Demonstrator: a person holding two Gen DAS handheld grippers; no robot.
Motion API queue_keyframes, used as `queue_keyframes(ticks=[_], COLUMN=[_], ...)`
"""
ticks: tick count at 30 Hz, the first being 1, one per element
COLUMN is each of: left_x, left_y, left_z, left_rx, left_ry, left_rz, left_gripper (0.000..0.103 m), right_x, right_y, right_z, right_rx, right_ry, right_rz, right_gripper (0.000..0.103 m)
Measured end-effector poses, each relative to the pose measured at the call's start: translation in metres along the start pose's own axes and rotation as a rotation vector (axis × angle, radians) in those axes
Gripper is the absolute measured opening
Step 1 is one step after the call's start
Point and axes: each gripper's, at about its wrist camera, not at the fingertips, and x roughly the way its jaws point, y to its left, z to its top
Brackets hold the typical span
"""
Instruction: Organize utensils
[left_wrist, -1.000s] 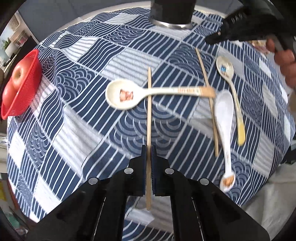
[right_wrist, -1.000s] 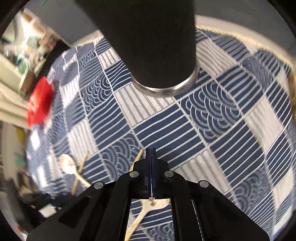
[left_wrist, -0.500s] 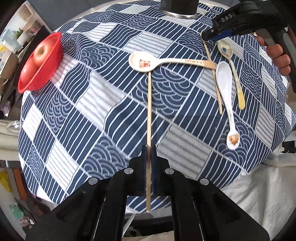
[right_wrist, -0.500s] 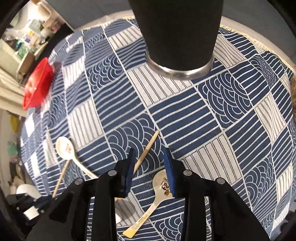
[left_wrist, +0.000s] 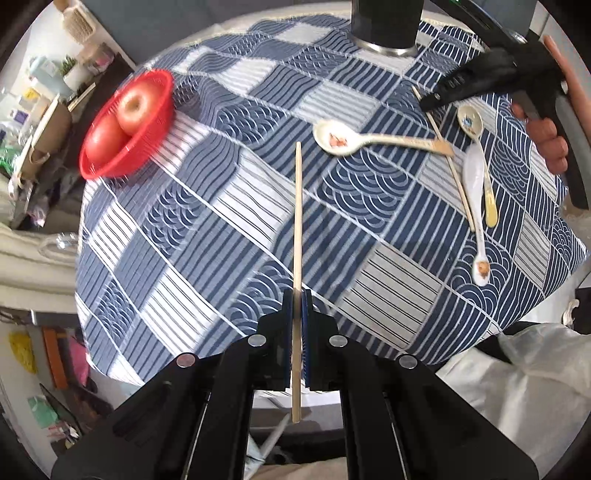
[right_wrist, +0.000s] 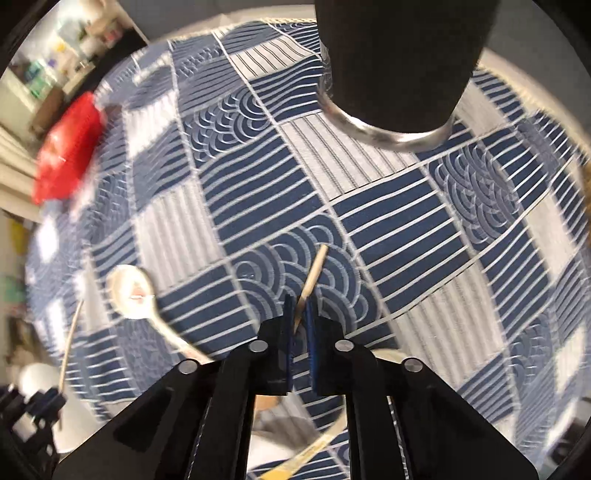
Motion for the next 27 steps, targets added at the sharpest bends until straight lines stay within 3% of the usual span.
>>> queue_keyframes(ticks=[2, 7, 13, 17, 19, 20, 27], left_x=[-0.007, -0.014, -0.039, -0.035, -0.033, -0.032, -0.029], left_y=[0.008, 0.024, 0.026, 0.027, 0.027, 0.028, 0.037], left_z=[0.007, 0.033, 0.051, 0.061, 0.063, 0.065, 0.071], left_rx=[0.023, 0.087, 0.195, 0.264, 0.282, 0.291, 0.332], left_ry=[-0.016, -0.069, -0.172, -0.196, -0.202, -0.205, -0.217], left_rz=[0.008, 0.021, 0.025, 0.018, 0.012, 0.007, 0.028], left_gripper=[0.005, 0.005, 0.005, 0.005, 0.005, 0.005, 0.005], right_x=[-0.011, -0.051, -0.072, -0.061, -0.05, -0.046, -0.01], right_y=[-0.012, -0.022, -0.025, -0.012, -0.008, -0.007, 0.005], right_z=[-0.003, -0.01, -0.012, -0.012, -0.013, -0.014, -0.011], right_rx=[0.061, 0.126, 0.184, 0.2, 0.213, 0.213, 0.21], right_ry=[-0.042, -0.194, -0.244, -0.222, -0.213, -0.213, -0.178], right_rz=[0.045, 0.064, 0.051, 0.014, -0.017, -0.038, -0.191], right_gripper=[0.005, 0.0, 0.002, 0.011, 0.041, 0.044, 0.044])
